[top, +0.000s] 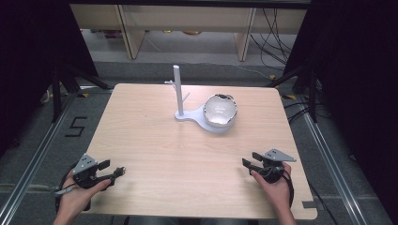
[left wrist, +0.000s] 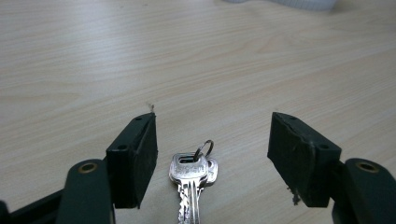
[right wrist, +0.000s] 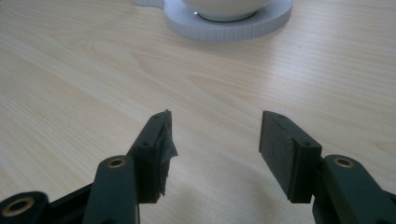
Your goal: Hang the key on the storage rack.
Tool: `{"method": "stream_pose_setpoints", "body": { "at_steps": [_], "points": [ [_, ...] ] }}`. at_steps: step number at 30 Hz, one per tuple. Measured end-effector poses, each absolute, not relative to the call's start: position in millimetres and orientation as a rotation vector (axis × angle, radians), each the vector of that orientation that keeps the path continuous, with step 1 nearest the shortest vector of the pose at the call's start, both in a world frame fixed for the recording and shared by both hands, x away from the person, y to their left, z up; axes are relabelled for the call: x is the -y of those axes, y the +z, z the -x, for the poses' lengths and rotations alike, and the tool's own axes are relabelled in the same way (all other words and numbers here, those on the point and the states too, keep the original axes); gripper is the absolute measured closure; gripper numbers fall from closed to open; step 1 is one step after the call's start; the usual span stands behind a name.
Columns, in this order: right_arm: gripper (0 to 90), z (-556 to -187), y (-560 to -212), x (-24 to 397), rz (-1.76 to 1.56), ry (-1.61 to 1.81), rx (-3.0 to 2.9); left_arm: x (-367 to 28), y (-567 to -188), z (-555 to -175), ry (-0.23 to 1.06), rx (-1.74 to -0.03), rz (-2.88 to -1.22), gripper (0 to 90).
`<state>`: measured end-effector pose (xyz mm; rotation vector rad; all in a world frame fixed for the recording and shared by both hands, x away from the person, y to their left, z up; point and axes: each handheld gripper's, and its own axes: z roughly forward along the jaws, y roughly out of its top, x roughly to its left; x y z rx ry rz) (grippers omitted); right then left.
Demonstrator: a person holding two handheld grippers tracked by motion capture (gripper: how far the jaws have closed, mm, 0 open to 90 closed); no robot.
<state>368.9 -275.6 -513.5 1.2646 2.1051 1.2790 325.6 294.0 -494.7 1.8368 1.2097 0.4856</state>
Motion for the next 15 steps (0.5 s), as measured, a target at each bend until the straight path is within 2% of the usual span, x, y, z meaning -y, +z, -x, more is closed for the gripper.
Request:
{"method": "stream_pose_setpoints", "body": {
  "at_steps": [3,9,12,15],
  "points": [
    [45.4,-371.6,-514.9,276.8,-1.215,1.276,-2.102,-293.3,-491.1,-331.2,0.473,-1.221,-1.876,34.1],
    [45.3,-371.9,-514.3,278.2,-1.212,1.272,-2.109,-295.6,-471.3,-351.3,0.406,-1.233,-2.127,34.6],
    [45.3,-371.0,-513.9,276.9,-1.242,1.267,-2.117,-293.6,-466.1,-357.1,0.376,-1.236,-2.155,34.4],
    [45.1,-370.7,-514.2,275.1,-1.236,1.255,-2.117,-290.9,-458.1,-369.5,0.236,-1.227,-2.304,34.0]
  ]
}}
